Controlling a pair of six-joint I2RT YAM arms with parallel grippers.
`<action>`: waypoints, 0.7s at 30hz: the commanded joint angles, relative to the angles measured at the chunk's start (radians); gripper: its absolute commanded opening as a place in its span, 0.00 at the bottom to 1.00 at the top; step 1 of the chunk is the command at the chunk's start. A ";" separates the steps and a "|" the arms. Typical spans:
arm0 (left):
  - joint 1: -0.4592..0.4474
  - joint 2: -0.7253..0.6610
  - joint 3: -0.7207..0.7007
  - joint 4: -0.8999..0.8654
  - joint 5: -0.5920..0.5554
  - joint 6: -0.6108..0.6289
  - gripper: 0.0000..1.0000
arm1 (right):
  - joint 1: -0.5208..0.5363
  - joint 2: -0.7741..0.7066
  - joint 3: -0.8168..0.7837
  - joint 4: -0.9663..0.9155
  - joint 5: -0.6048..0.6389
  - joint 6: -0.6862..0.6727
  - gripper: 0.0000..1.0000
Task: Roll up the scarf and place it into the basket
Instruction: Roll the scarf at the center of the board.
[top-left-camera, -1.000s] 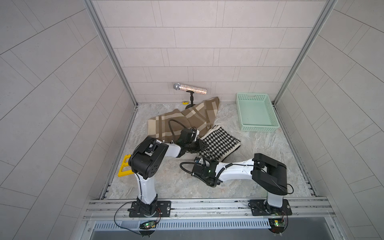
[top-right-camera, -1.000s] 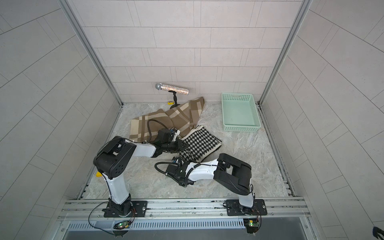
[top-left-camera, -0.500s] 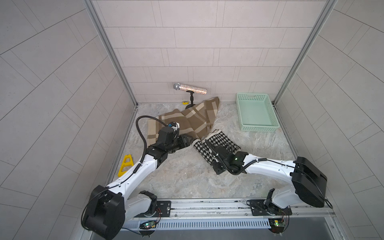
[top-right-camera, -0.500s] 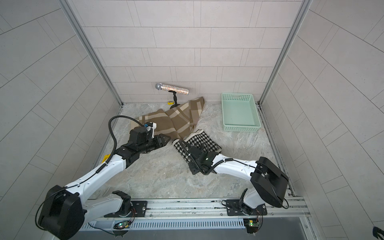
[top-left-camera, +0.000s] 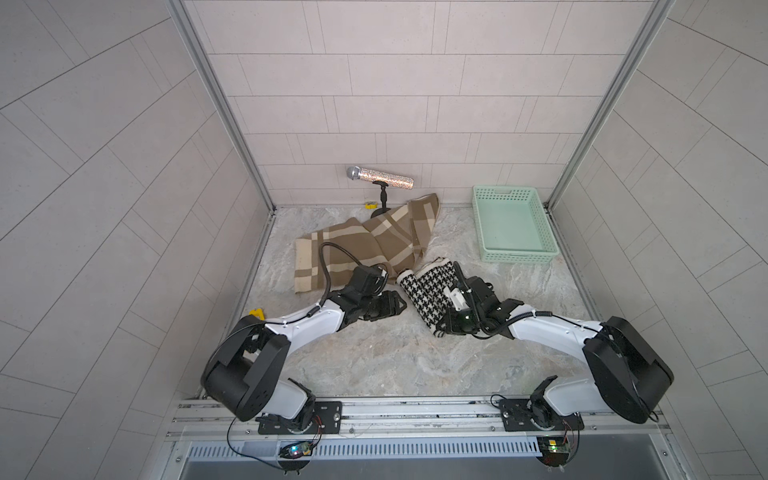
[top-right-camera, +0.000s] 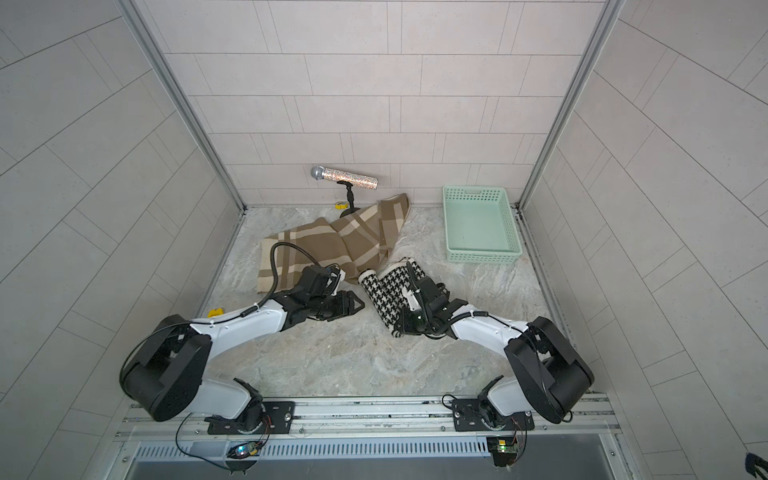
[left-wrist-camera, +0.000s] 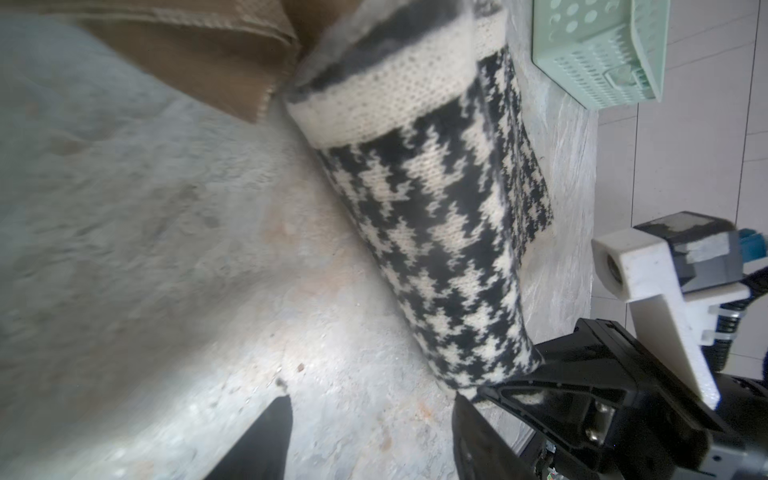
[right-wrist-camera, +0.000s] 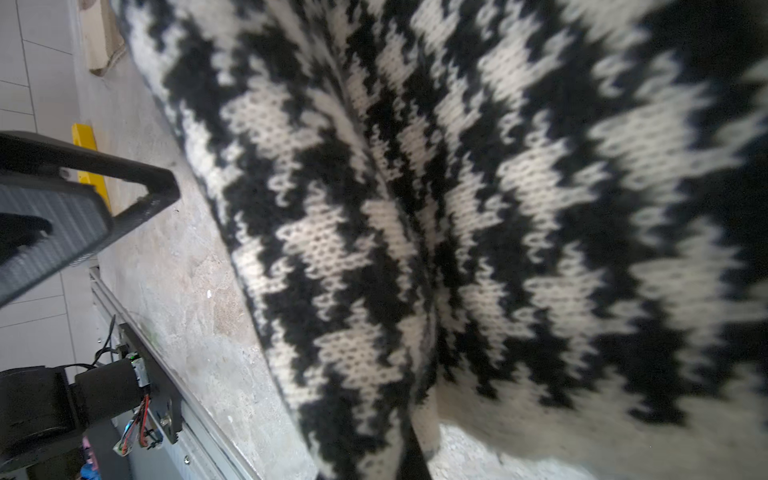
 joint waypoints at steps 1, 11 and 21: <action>-0.015 0.061 0.063 0.109 0.015 -0.003 0.67 | -0.020 0.008 -0.005 0.020 -0.081 0.021 0.00; -0.015 0.305 0.194 0.195 0.002 -0.003 0.66 | -0.087 0.056 0.001 0.023 -0.165 0.019 0.01; -0.016 0.478 0.275 0.217 0.001 -0.090 0.30 | -0.115 0.028 0.063 -0.196 -0.020 -0.097 0.33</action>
